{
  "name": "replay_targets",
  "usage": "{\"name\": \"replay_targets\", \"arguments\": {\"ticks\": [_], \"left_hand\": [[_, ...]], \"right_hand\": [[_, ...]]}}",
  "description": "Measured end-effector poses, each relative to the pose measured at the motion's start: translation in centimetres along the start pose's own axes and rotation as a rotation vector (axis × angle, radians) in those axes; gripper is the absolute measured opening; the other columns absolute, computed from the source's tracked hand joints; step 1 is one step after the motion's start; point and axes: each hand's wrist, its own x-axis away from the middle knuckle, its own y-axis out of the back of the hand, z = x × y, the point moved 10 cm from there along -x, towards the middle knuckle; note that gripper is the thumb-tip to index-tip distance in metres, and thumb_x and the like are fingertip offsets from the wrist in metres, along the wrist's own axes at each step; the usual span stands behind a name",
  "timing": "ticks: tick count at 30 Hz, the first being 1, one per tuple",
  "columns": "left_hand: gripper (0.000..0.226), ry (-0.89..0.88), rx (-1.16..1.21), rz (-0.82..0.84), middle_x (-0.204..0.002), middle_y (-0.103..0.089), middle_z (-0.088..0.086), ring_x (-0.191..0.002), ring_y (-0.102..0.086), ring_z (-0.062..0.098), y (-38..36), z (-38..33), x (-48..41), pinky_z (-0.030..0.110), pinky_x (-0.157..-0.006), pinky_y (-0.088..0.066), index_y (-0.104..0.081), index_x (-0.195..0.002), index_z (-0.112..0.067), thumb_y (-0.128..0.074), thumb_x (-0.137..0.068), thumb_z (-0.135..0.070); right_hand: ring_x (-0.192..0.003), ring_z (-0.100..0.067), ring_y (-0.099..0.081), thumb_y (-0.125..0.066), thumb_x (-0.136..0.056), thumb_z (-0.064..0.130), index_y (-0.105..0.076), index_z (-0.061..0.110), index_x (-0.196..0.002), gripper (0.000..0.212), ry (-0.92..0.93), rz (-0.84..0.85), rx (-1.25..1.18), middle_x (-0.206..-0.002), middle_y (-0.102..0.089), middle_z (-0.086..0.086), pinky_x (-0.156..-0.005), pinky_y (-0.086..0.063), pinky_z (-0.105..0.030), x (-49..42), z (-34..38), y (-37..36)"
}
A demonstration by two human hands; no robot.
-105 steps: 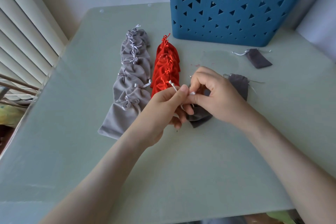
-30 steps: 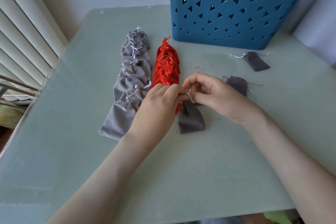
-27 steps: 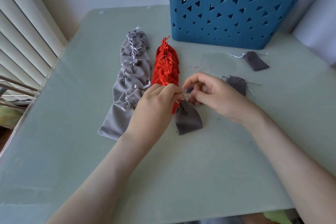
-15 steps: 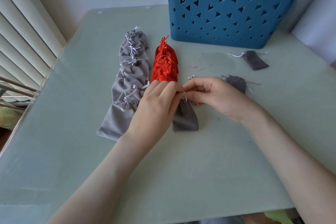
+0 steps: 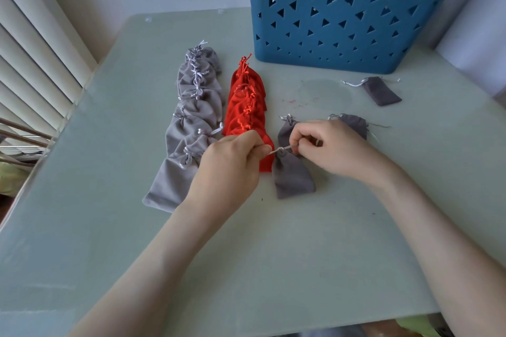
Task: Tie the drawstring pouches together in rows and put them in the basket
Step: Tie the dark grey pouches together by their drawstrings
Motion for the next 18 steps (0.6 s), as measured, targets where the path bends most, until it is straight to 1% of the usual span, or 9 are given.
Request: {"name": "replay_targets", "arguments": {"ticks": [1, 2, 4, 7, 9, 11, 13, 15, 18], "left_hand": [[0.03, 0.031, 0.019, -0.003, -0.049, -0.048, -0.005, -0.051, -0.041, 0.015, 0.2, 0.2, -0.1, 0.031, -0.06, -0.034, -0.05, -0.062, -0.015, -0.054, -0.089, -0.027], [0.037, 0.075, 0.038, 0.0, -0.045, -0.039, -0.005, -0.053, -0.036, 0.016, 0.4, 0.5, -0.2, 0.029, -0.057, -0.031, -0.041, -0.057, -0.021, -0.056, -0.091, -0.025], [0.051, 0.161, 0.078, 0.018, -0.043, -0.029, -0.002, -0.053, -0.032, 0.015, 0.5, 1.2, -0.3, 0.026, -0.052, -0.026, -0.027, -0.053, -0.021, -0.057, -0.094, -0.024], [0.054, 0.187, 0.116, 0.03, -0.043, -0.027, -0.002, -0.048, -0.032, 0.012, 0.6, 1.5, -0.2, 0.02, -0.049, -0.027, -0.024, -0.051, -0.019, -0.054, -0.096, -0.027], [0.055, 0.173, 0.152, 0.085, -0.042, -0.025, -0.001, -0.047, -0.03, 0.012, 0.1, 1.2, -0.3, 0.019, -0.05, -0.027, -0.022, -0.051, -0.02, -0.052, -0.096, -0.028], [0.055, 0.173, 0.197, 0.145, -0.043, -0.025, 0.0, -0.047, -0.029, 0.013, -0.5, 0.9, -0.3, 0.02, -0.05, -0.027, -0.022, -0.051, -0.02, -0.049, -0.097, -0.03], [0.053, 0.181, 0.235, 0.182, -0.043, -0.03, -0.003, -0.048, -0.031, 0.012, -0.8, 0.6, -0.1, 0.02, -0.051, -0.027, -0.026, -0.051, -0.02, -0.046, -0.099, -0.031], [0.05, 0.197, 0.316, 0.214, -0.046, -0.035, -0.008, -0.051, -0.033, 0.008, -1.1, 0.4, 0.1, 0.021, -0.052, -0.027, -0.035, -0.052, -0.023, -0.042, -0.101, -0.032], [0.04, 0.205, 0.517, 0.262, -0.053, -0.038, -0.011, -0.057, -0.034, 0.007, -1.5, -0.1, 0.2, 0.022, -0.056, -0.029, -0.041, -0.056, -0.031, -0.04, -0.095, -0.028]], "right_hand": [[-0.049, -0.001, -0.043, -0.053, -0.084, 0.001, -0.06, 0.016, -0.07, 0.022, -0.002, 0.015, 0.005, -0.055, -0.047, 0.007, -0.05, -0.031, -0.015, 0.0, 0.0, -0.1], [-0.049, -0.002, -0.041, -0.052, -0.084, 0.001, -0.06, 0.015, -0.069, 0.021, -0.002, 0.037, 0.01, -0.055, -0.046, 0.006, -0.05, -0.031, -0.015, 0.1, -0.1, -0.2], [-0.049, -0.005, -0.038, -0.051, -0.083, 0.002, -0.059, 0.013, -0.068, 0.02, -0.006, 0.088, 0.012, -0.055, -0.046, 0.004, -0.049, -0.03, -0.016, 0.1, -0.2, -0.4], [-0.05, -0.006, -0.038, -0.052, -0.082, 0.003, -0.059, 0.013, -0.068, 0.019, -0.017, 0.161, 0.012, -0.057, -0.047, 0.005, -0.05, -0.029, -0.018, 0.3, -0.5, -0.9], [-0.057, -0.004, -0.044, -0.051, -0.082, 0.0, -0.062, 0.02, -0.071, 0.025, 0.005, 0.186, -0.011, -0.068, -0.054, 0.008, -0.057, -0.033, -0.017, 0.4, -0.3, -1.0], [-0.077, -0.004, -0.057, -0.051, -0.081, 0.006, -0.066, 0.029, -0.082, 0.028, 0.029, 0.171, -0.134, -0.086, -0.062, 0.009, -0.073, -0.042, -0.02, 0.4, 0.2, -0.7], [-0.095, -0.01, -0.063, -0.049, -0.081, 0.015, -0.068, 0.031, -0.095, 0.029, 0.041, 0.162, -0.349, -0.098, -0.068, 0.01, -0.09, -0.047, -0.024, 0.4, 1.0, -0.5], [-0.099, -0.017, -0.064, -0.054, -0.087, 0.02, -0.069, 0.024, -0.102, 0.021, 0.08, 0.184, -0.475, -0.1, -0.07, 0.003, -0.095, -0.049, -0.033, 0.5, 2.1, -0.9], [-0.095, -0.026, -0.064, -0.062, -0.091, 0.016, -0.067, 0.016, -0.101, 0.012, 0.126, 0.204, -0.48, -0.098, -0.07, -0.01, -0.093, -0.048, -0.042, 0.5, 2.8, -1.8]]}}
